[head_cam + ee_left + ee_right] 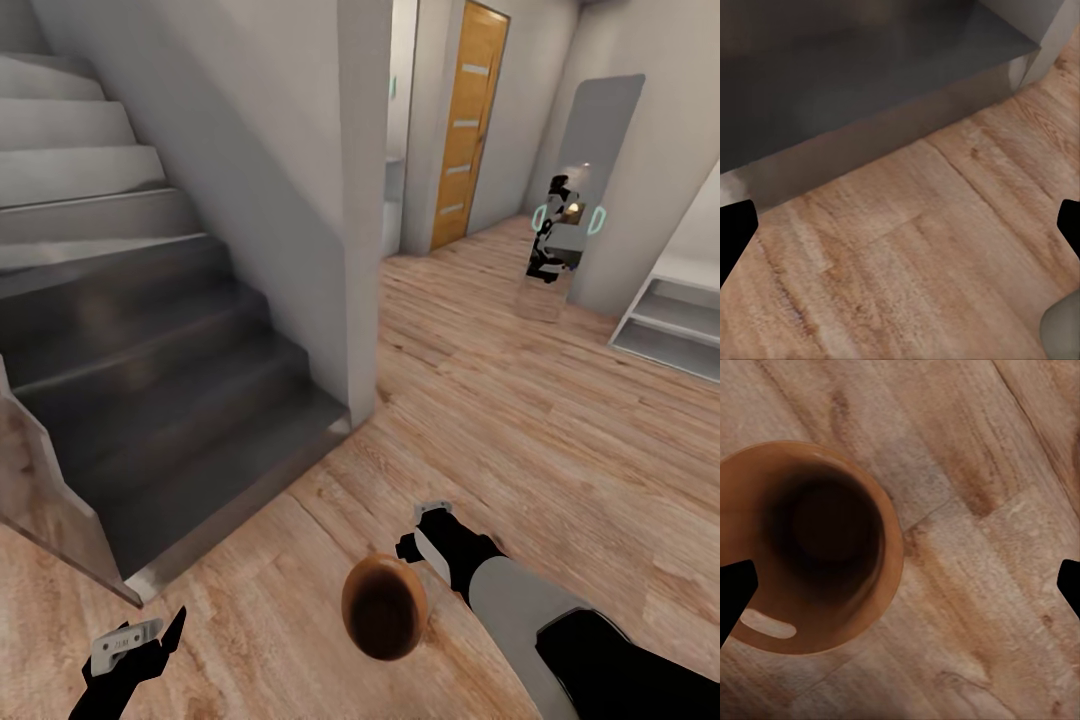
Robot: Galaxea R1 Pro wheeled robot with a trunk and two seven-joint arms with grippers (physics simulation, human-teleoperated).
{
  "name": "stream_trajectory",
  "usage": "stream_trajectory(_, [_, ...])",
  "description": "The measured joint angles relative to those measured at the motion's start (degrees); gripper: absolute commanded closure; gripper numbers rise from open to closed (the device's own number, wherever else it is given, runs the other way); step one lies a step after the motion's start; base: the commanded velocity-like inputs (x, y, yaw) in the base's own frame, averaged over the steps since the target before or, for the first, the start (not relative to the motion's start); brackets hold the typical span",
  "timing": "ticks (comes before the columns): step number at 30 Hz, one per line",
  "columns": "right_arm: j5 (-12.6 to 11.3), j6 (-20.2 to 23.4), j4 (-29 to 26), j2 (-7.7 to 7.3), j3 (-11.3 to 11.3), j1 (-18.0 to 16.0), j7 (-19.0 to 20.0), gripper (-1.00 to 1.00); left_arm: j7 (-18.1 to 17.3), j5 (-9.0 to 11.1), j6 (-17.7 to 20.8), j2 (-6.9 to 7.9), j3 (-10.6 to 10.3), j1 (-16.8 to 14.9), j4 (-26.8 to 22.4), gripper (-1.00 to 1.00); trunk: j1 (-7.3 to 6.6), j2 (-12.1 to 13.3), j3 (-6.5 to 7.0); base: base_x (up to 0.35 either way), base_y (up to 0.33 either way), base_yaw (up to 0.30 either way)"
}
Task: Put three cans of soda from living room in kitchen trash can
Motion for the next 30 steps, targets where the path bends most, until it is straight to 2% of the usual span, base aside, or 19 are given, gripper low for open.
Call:
stream_trajectory(11, [0.0,0.0,0.0,0.06,0.0,0.1,0.0,-1.00,0.0,0.0,0.0,0.00,0.0,0.0,0.0,-1.00,0.00,0.0,-0.25,0.000,0.000,0.000])
stream_trajectory(30, [0.0,0.0,0.0,0.30,0.0,0.1,0.0,-1.00,0.0,0.0,0.0,0.00,0.0,0.0,0.0,-1.00,0.00,0.0,-1.86,0.000,0.000,0.000])
